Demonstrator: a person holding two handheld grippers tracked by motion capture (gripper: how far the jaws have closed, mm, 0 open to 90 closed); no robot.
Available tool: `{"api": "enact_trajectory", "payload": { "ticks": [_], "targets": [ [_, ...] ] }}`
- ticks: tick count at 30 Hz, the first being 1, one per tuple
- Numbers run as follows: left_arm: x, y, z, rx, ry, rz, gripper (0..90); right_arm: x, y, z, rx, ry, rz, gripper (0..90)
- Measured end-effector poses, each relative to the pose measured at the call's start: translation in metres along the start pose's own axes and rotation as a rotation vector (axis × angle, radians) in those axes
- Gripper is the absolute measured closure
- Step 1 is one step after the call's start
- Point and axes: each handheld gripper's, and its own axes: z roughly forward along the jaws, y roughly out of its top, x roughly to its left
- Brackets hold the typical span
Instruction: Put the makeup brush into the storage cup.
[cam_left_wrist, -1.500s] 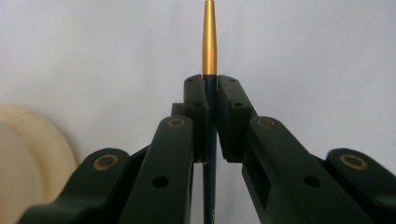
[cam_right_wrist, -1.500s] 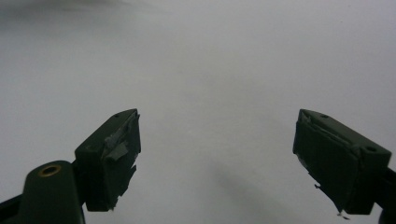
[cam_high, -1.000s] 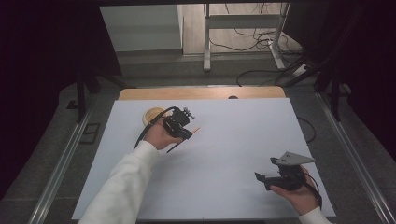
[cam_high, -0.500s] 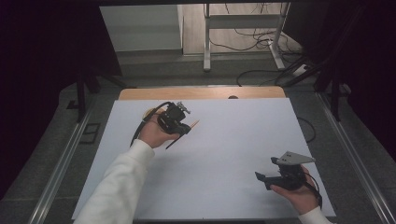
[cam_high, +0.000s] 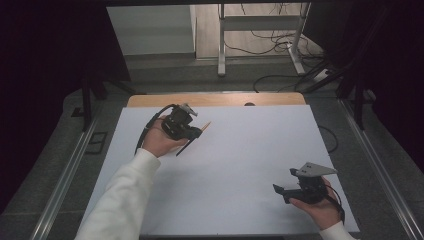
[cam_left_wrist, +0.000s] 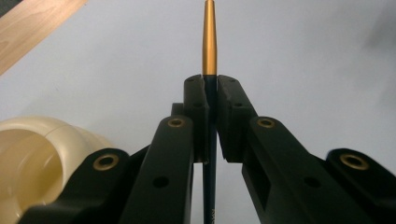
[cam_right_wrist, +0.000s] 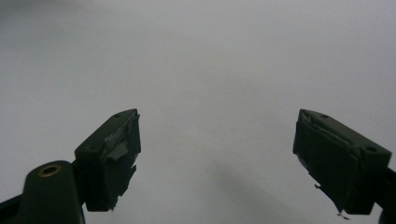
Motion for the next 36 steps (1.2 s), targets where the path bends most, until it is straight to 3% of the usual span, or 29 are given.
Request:
{"api": "enact_trajectory", "payload": {
  "ticks": [36],
  "targets": [
    [0.014,-0.01,-0.037,-0.207,0.019,-0.074,83.6,0.001,0.0,0.0,0.0,-0.001,0.002,15.4]
  ]
}}
